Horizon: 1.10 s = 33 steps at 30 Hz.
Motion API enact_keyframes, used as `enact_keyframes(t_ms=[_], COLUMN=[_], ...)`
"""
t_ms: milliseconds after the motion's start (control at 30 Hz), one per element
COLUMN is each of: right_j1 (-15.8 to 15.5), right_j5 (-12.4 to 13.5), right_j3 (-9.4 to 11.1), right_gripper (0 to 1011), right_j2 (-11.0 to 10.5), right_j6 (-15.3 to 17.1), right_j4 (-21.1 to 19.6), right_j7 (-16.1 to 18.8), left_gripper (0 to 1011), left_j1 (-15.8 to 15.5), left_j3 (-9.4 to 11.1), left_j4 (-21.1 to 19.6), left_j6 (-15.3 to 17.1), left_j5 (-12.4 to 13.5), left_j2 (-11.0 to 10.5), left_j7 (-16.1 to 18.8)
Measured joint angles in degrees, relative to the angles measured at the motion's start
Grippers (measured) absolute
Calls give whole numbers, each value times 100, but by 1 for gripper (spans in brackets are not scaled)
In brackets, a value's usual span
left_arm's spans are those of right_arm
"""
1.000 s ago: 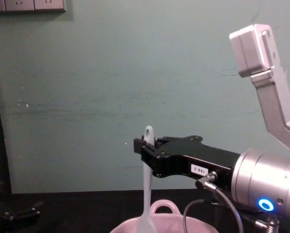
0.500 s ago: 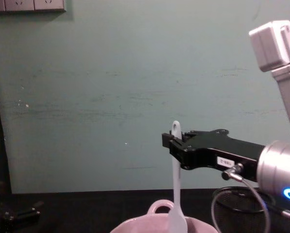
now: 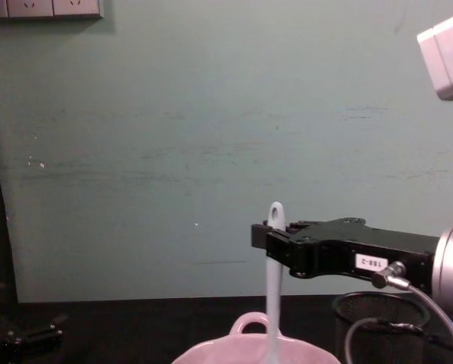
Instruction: Use the one hand to pick up the spoon and stir the clear water in the bowl.
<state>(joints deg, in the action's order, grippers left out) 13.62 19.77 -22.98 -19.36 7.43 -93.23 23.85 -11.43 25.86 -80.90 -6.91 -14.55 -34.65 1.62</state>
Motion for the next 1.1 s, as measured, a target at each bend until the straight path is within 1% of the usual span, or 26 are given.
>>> enact_keyframes(t_ms=[67,100,200,300,333,367,467,500,567,633,667,700,733,800,867,933,1033,1100], right_j1=[-5,-5,51,113,199,199,351,351,446,516,564,564,598,621,646,655,656,641], right_j5=[107,107,243,288,314,314,340,340,325,261,201,201,128,33,-153,-278,-529,-588], right_j3=[-36,-36,-129,-189,-254,-254,-365,-365,-425,-458,-466,-466,-468,-468,-464,-455,-414,-389], right_gripper=[127,127,127,127,127,126,127,127,127,126,127,126,127,127,127,127,127,127], right_j2=[2,2,46,91,153,153,245,245,318,397,455,455,499,537,561,561,501,463], right_j6=[79,79,197,225,221,221,117,117,-32,-229,-385,-385,-530,-678,-881,-957,-1018,-1017], right_j4=[-50,-50,-46,30,161,161,401,401,581,735,848,848,931,1008,1076,1101,1105,1089], right_j7=[27,27,50,49,44,44,47,47,44,-6,-61,-61,-121,-189,-296,-361,-476,-487], left_gripper=[1011,1011,1011,1011,1011,1011,1011,1011,1011,1011,1011,1011,1011,1011,1011,1011,1011,1011], left_j1=[0,0,0,0,0,0,0,0,0,0,0,0,0,0,0,0,0,0], left_j3=[0,0,0,0,0,0,0,0,0,0,0,0,0,0,0,0,0,0], left_j4=[0,0,0,0,0,0,0,0,0,0,0,0,0,0,0,0,0,0], left_j6=[0,0,0,0,0,0,0,0,0,0,0,0,0,0,0,0,0,0], left_j5=[0,0,0,0,0,0,0,0,0,0,0,0,0,0,0,0,0,0], left_j2=[0,0,0,0,0,0,0,0,0,0,0,0,0,0,0,0,0,0], left_j7=[0,0,0,0,0,0,0,0,0,0,0,0,0,0,0,0,0,0])
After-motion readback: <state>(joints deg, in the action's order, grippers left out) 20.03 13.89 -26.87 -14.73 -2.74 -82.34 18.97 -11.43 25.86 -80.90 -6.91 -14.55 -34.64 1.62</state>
